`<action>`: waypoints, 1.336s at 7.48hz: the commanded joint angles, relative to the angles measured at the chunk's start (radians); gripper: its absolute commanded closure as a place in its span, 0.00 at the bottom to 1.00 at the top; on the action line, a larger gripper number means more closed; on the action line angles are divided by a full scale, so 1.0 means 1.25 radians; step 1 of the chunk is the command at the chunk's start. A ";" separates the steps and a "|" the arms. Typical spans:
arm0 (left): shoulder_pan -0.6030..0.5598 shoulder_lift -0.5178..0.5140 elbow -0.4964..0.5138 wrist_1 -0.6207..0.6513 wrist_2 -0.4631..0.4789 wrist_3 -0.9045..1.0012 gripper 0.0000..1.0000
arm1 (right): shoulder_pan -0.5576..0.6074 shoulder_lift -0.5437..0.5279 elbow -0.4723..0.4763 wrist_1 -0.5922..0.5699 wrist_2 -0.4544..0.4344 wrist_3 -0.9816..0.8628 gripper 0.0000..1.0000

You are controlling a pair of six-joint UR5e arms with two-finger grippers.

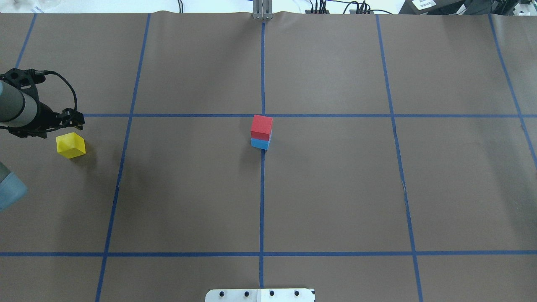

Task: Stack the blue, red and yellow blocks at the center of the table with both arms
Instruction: 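Lower the left gripper onto the yellow cube and grasp it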

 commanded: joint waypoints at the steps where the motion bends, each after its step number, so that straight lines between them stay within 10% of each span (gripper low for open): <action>1: 0.026 0.001 0.005 -0.001 0.002 -0.004 0.00 | 0.000 -0.001 0.000 0.000 0.000 -0.001 0.00; 6: 0.043 0.003 0.078 -0.071 0.003 0.007 0.00 | 0.000 -0.001 0.001 0.000 0.000 -0.002 0.00; 7: 0.043 0.003 0.077 -0.072 0.002 0.007 0.24 | 0.000 -0.001 0.001 0.000 0.000 -0.003 0.00; 8: 0.043 0.003 0.068 -0.070 -0.004 0.007 0.88 | 0.000 -0.001 0.001 0.000 0.000 -0.002 0.00; 10: 0.040 0.006 0.042 -0.059 -0.022 0.007 1.00 | 0.000 -0.001 0.001 0.000 0.000 -0.002 0.00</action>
